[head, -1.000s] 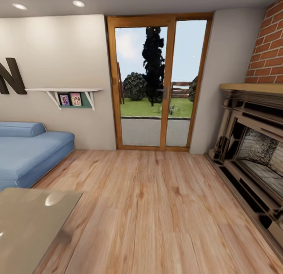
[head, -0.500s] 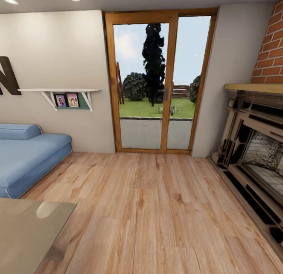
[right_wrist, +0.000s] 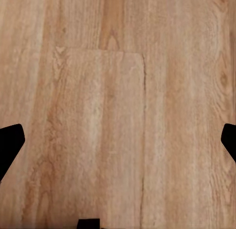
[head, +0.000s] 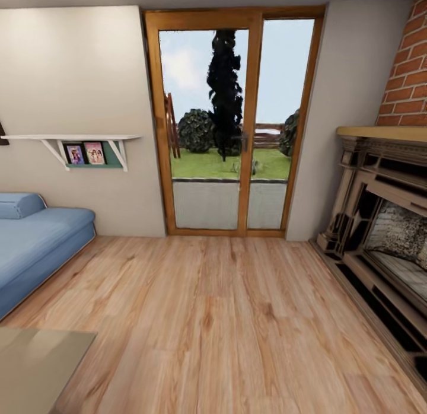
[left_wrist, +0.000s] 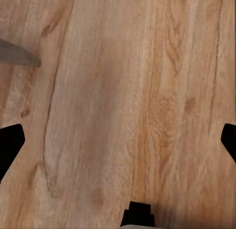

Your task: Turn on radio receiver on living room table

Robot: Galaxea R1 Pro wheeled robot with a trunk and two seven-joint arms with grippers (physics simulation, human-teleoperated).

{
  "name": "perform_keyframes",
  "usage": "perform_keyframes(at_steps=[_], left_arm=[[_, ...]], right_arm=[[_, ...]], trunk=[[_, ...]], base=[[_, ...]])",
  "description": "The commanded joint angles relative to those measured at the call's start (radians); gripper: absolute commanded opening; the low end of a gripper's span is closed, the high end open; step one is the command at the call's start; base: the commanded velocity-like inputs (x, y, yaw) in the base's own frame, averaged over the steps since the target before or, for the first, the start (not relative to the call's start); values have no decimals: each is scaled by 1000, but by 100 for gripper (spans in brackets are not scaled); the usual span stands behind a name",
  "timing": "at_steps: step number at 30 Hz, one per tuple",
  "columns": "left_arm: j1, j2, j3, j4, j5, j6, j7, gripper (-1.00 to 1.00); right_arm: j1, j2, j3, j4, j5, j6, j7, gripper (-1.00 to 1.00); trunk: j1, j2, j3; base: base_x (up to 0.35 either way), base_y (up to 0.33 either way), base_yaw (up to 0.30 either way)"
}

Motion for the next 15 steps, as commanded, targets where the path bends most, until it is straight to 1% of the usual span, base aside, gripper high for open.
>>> perform_keyframes(at_steps=[1, 15], left_arm=[[0, 0, 0, 0, 0, 0, 0, 100], [0, 0, 0, 0, 0, 0, 0, 100]], right_arm=[[0, 0, 0, 0, 0, 0, 0, 100], [0, 0, 1, 1, 0, 0, 0, 100]], trunk=[[0, 0, 0], [0, 0, 0]], base=[[320, 0, -45], [320, 0, -6]])
